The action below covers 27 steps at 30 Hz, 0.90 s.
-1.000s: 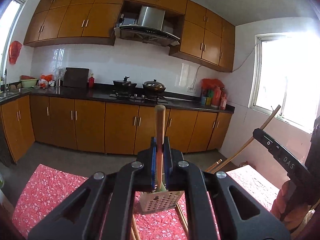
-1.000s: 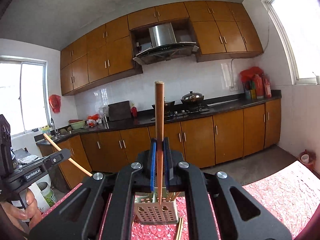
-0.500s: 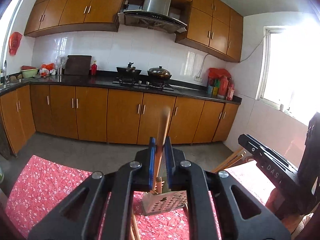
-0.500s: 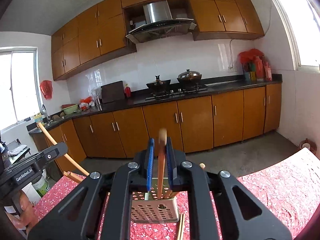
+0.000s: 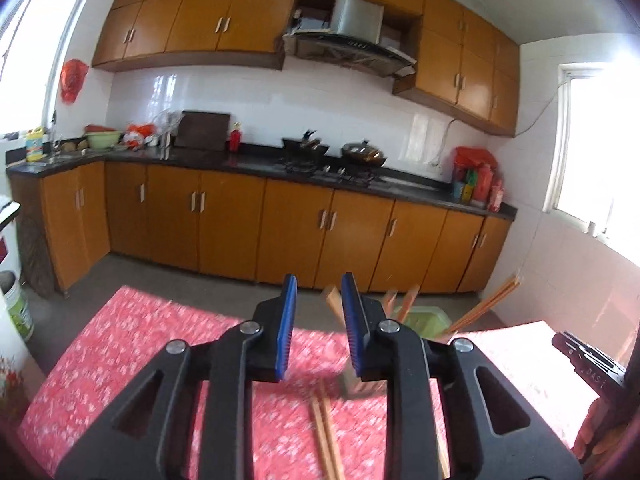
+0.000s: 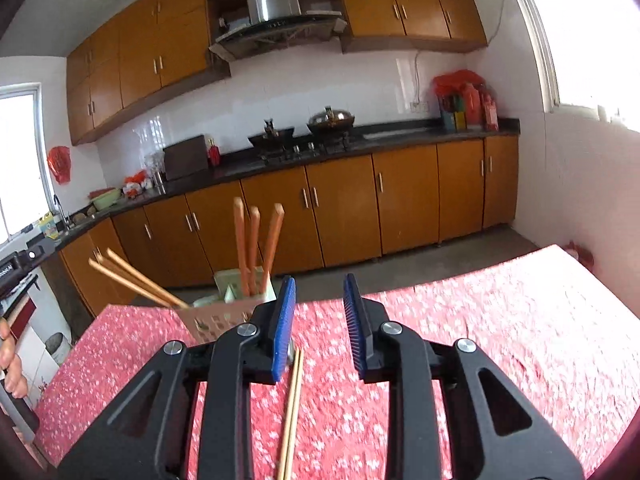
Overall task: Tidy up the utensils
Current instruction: 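Lower the right tool onto a chopstick while the left tool grasps another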
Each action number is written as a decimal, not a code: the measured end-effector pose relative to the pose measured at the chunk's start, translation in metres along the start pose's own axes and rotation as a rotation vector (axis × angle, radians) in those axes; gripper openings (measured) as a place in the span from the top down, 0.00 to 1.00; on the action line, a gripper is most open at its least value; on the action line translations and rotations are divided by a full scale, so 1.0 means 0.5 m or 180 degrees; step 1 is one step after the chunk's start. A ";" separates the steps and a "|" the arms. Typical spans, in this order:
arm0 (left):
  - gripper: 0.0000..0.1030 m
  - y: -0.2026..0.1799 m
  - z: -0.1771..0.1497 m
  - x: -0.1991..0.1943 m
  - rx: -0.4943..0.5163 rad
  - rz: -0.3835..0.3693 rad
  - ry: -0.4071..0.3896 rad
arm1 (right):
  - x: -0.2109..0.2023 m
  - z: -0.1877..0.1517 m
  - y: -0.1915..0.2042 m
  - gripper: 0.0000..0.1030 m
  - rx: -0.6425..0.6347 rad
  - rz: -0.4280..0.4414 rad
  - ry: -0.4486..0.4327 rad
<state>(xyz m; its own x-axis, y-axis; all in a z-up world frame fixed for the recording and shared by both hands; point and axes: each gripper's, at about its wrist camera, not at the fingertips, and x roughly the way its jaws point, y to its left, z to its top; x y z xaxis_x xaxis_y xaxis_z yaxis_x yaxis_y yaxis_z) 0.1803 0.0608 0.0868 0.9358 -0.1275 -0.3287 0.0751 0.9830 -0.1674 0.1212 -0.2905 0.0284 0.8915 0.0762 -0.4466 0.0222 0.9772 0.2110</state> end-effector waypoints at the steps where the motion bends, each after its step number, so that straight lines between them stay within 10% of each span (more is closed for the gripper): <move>1: 0.76 0.013 -0.024 0.005 0.0002 0.0037 0.0103 | 0.019 -0.023 -0.005 0.75 -0.0006 -0.0010 0.0169; 10: 0.76 0.072 -0.240 0.076 -0.0141 0.0118 0.1042 | 0.157 -0.212 0.036 0.87 -0.0027 0.0275 0.1356; 27: 0.76 0.008 -0.349 0.103 -0.0027 -0.0316 0.1562 | 0.200 -0.232 0.012 0.92 -0.0056 -0.0200 0.1414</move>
<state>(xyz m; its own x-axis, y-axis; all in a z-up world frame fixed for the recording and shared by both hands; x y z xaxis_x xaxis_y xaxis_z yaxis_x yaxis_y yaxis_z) 0.1688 0.0351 -0.0933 0.6518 -0.2693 -0.7090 0.1509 0.9622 -0.2268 0.1580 -0.2539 -0.1158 0.6078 0.0905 -0.7889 0.0590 0.9856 0.1585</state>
